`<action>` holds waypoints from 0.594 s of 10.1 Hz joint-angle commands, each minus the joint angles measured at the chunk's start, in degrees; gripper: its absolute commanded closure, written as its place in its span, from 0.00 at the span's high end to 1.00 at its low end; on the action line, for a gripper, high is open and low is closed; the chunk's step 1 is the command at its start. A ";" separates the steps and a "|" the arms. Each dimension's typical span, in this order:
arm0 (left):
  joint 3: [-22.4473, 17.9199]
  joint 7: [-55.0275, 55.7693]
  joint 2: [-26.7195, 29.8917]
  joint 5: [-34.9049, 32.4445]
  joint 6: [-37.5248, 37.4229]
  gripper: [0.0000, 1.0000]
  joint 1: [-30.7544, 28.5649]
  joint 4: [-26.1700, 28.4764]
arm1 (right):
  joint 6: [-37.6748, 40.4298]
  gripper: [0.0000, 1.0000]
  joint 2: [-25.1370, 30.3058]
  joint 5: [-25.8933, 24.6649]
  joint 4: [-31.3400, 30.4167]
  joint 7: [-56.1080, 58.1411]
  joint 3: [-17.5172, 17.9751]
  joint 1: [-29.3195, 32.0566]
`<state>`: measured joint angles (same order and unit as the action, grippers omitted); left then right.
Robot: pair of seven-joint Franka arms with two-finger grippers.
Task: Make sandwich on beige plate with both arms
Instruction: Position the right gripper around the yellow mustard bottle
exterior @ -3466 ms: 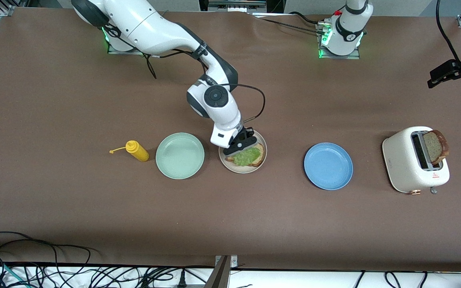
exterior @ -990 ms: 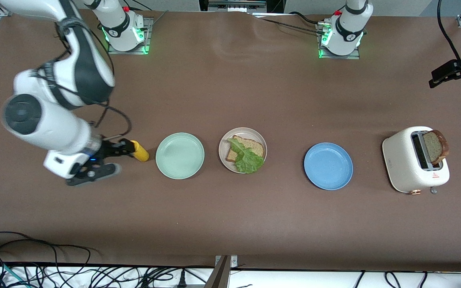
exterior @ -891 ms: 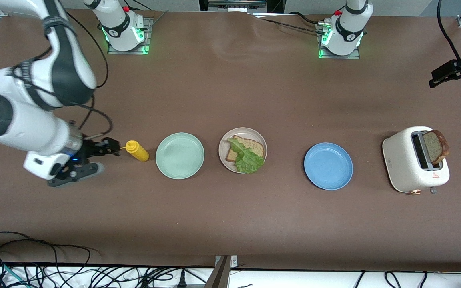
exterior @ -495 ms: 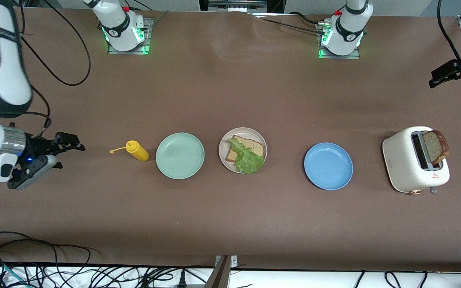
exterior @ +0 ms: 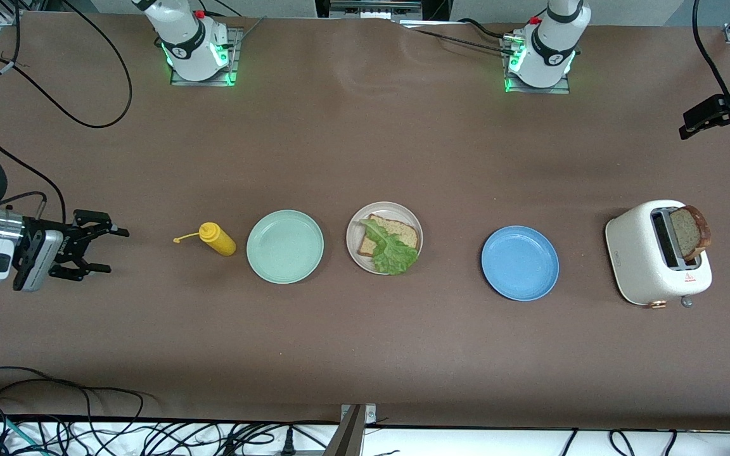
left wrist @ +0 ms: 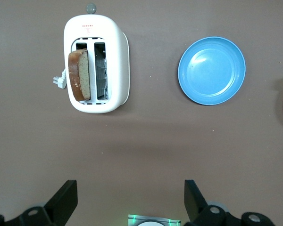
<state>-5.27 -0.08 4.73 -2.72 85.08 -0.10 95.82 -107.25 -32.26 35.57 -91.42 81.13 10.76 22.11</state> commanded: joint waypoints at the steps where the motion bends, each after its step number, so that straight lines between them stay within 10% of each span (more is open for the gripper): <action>1: 0.26 0.43 -0.68 -1.06 -1.14 1.00 -0.87 -1.42 | -0.33 1.00 -2.45 9.30 -3.49 13.73 0.84 2.50; 6: 0.18 0.43 -0.68 -0.98 -1.23 1.00 -1.13 -1.16 | -0.07 1.00 -8.68 20.75 -8.32 35.90 0.84 2.94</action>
<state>-5.33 -0.08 4.63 -2.72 84.99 -0.78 95.81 -107.28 -39.22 52.99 -98.19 110.48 10.81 24.09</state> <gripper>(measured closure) 0.000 0.000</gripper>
